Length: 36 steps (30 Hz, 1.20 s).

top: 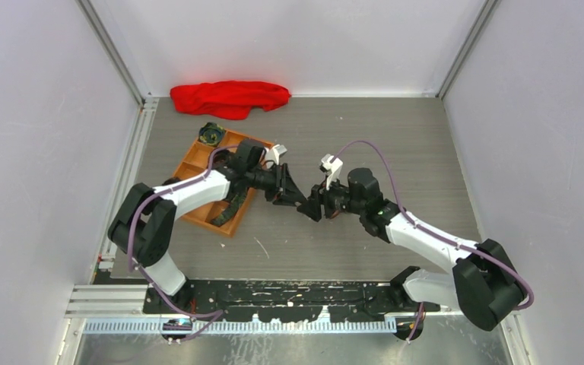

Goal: Install the water faucets

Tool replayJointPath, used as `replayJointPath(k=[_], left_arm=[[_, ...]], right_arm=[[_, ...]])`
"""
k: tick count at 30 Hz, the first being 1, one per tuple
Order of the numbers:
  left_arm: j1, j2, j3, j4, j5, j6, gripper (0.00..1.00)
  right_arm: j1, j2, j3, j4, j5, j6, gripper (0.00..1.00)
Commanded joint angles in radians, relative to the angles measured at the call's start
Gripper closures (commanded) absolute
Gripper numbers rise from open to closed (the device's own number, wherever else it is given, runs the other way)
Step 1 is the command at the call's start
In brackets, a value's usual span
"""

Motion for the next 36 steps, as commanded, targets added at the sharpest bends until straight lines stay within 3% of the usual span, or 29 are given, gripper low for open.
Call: replayJointPath(k=[1,4,7,9,14,17,19,28,36], left_arm=[[0.001,-0.036,0.076,-0.11,-0.052,0.11,1.0],[0.001,-0.068,0.111,-0.256,-0.196,0.211,1.0],[-0.001,-0.083,0.137,-0.32,-0.325,0.259,1.0],[-0.017,-0.082,0.148,-0.324,-0.418,0.278,1.0],[-0.166,-0.055,0.196,-0.3,-0.758,0.371,1.0],[-0.251,-0.025,0.188,-0.204,-0.904,0.409,1.0],[-0.266,0.008,0.196,-0.173,-0.975,0.414,1.0],[-0.267,0.133,0.146,0.065,-1.06,0.436,1.0],[-0.266,0.177,0.152,0.062,-1.073,0.425,1.0]], right_arm=[[0.005,-0.018,0.104,-0.169,0.154,0.023,0.36],[0.001,-0.06,0.11,-0.249,0.257,0.036,0.27],[-0.002,-0.166,0.083,-0.296,0.405,0.11,0.06],[-0.017,-0.217,0.078,-0.356,0.54,0.19,0.0],[-0.193,-0.216,0.134,-0.566,0.61,0.361,0.0],[-0.318,-0.211,0.14,-0.65,0.63,0.463,0.0],[-0.33,-0.22,0.135,-0.677,0.659,0.513,0.01],[-0.33,-0.239,0.076,-0.677,0.654,0.627,0.06],[-0.331,-0.2,0.048,-0.649,0.615,0.643,0.08]])
